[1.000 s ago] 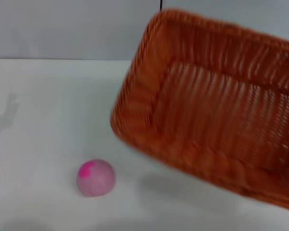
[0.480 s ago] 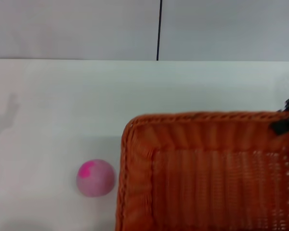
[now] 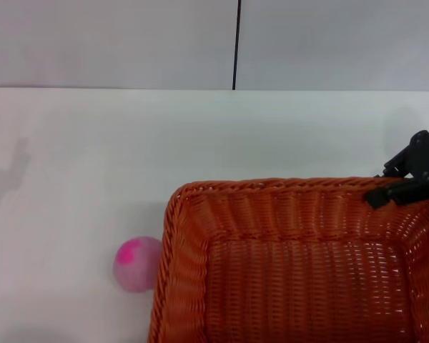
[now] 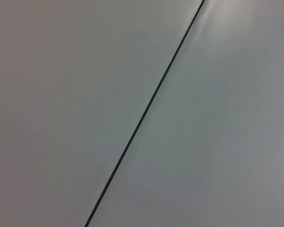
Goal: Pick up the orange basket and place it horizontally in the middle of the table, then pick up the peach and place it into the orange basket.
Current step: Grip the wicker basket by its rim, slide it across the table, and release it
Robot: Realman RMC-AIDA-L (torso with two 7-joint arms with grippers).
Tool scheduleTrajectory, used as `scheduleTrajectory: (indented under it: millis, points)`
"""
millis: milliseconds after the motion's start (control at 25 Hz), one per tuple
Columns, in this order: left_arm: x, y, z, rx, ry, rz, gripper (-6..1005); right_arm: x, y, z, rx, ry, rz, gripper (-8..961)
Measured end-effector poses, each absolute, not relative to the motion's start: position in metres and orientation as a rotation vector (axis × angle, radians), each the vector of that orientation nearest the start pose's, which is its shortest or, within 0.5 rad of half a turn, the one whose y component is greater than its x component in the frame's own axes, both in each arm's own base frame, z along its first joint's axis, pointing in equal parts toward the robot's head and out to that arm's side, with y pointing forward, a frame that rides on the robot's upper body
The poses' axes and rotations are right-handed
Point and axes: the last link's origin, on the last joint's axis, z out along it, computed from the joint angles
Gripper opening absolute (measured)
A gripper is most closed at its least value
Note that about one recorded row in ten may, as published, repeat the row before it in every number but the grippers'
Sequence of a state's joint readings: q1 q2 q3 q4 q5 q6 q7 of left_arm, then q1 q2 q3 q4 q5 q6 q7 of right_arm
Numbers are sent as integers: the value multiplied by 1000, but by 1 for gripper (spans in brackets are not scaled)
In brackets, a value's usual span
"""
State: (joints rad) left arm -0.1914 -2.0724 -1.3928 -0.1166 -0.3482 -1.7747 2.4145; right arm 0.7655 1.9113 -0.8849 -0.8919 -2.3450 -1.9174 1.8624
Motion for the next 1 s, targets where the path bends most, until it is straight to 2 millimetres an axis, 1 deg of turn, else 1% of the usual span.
scheduleTrajectory:
  millis: [160,360,560,760,1000]
  points:
    - [-341,228,56,-1280,-561,-1360,768,205,360,54,-3138,698,-109,162]
    - [-341,230,55,-1282,-565,-1360,765,195,366,40,-3142,657,-99,162]
    - [-340,230,55,-1282,-568,-1366,763,187,373,25,-3143,617,-132,162]
    - [-341,229,55,-1278,-586,-1381,761,183,376,16,-3144,617,-126,161]
    - [-342,228,55,-1276,-593,-1383,759,178,376,10,-3159,597,-131,162]
